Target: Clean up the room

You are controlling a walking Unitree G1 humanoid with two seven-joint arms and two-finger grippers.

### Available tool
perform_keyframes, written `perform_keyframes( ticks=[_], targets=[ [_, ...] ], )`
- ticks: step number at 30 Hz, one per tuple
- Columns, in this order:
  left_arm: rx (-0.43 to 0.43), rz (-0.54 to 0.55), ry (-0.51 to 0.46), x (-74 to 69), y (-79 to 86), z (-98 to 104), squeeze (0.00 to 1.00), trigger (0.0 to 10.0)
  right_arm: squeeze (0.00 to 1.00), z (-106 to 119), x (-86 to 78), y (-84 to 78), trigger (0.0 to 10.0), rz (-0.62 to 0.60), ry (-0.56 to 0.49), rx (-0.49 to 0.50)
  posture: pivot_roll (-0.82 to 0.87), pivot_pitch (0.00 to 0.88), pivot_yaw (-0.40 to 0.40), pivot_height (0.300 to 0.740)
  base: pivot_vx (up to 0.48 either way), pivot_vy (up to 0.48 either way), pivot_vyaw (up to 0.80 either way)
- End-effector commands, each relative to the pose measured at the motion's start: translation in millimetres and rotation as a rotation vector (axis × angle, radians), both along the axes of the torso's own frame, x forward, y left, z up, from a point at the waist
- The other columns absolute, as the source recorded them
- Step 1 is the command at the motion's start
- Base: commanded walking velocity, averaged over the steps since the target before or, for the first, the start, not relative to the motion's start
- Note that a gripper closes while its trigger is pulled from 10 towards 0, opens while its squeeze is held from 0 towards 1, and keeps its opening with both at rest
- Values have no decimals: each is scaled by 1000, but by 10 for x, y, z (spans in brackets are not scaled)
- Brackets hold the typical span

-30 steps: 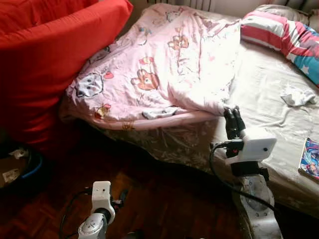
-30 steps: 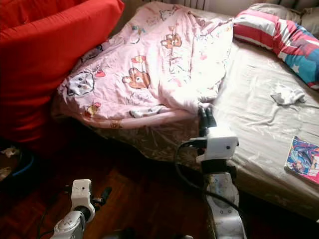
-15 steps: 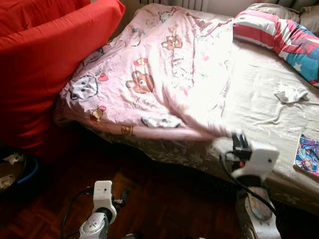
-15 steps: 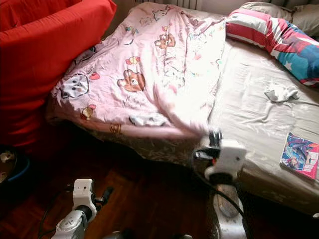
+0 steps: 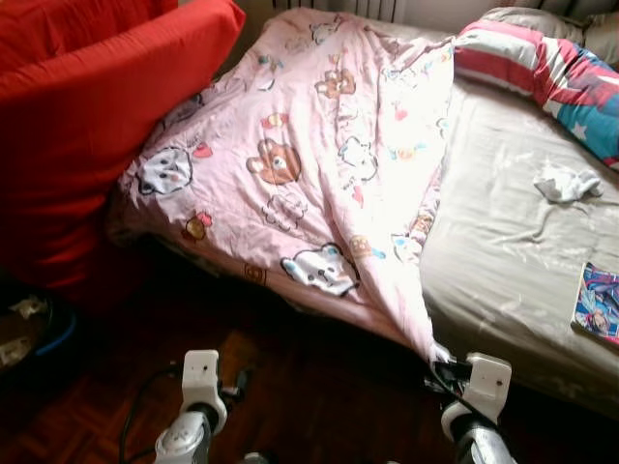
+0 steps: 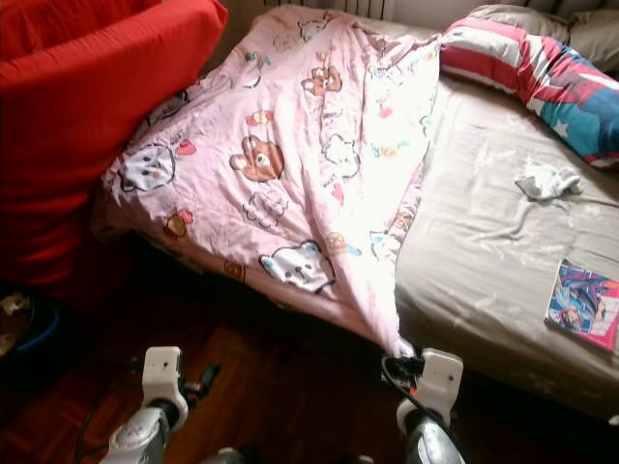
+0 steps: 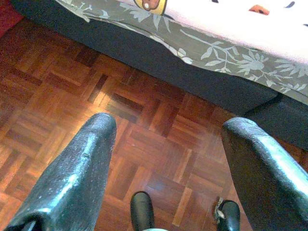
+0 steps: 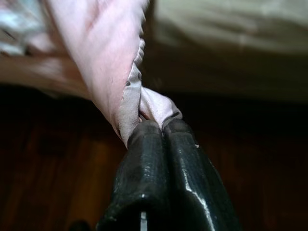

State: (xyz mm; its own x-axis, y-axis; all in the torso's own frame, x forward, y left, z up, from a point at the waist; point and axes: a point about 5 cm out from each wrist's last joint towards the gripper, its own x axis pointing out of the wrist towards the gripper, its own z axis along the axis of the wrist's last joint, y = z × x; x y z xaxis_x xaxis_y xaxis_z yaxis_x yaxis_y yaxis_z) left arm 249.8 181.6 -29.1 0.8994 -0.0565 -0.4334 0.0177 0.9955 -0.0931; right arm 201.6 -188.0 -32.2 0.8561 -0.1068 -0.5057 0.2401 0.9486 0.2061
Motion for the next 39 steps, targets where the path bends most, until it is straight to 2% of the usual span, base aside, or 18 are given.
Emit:
perform_keyframes(
  ticks=[1,3,4,5,6,16,17,18,23,26,30,34,39],
  targets=[
    [6,-13,39,-56,-1,-56,0,10000,0,-127,-141,-113,10000,-57,62,-10,3,185,11,740,0,0,0],
    [7,-13,40,-55,0,-56,0,10000,0,-143,-146,-125,10000,-69,64,-3,4,188,14,740,0,0,0],
    [7,-13,39,-54,3,-54,0,10000,533,-153,-133,-131,10000,-68,55,0,1,188,15,740,0,0,0],
    [7,-14,39,-52,5,-53,0,10000,996,-160,-124,-141,10000,-63,51,-11,0,188,15,740,0,0,0],
    [8,-14,43,-57,2,-59,0,10000,1000,-165,-119,-146,10000,-62,50,-10,-3,190,15,740,0,0,0],
    [8,-13,55,-66,-2,-73,0,10000,1000,-304,-136,-207,10000,-58,121,-26,4,191,13,740,0,0,0],
    [9,-11,49,-58,12,-62,0,10000,439,-333,-159,-211,10000,-47,141,-29,4,190,13,740,0,0,0],
    [9,-10,49,-58,17,-62,0,10000,0,-359,-177,-211,10000,-34,165,-35,1,187,15,740,0,0,0],
    [10,-5,84,-91,23,-102,0,10000,0,-433,-204,-170,10000,30,244,-35,-1,181,16,740,0,0,0],
    [-2,34,163,-191,64,-198,0,10000,0,-513,-280,-105,10000,115,344,-48,0,165,12,740,0,0,0],
    [-10,116,236,-301,167,-279,0,10000,0,-570,-371,-112,10000,176,430,-140,21,157,6,740,0,0,0],
    [8,138,303,-434,249,-358,0,10000,0,-541,-309,-90,10000,177,397,-159,10,141,4,740,0,0,0],
    [7,155,342,-533,263,-415,0,10000,0,-514,-247,-58,10000,274,381,-233,21,121,-12,740,0,0,0]
  ],
)
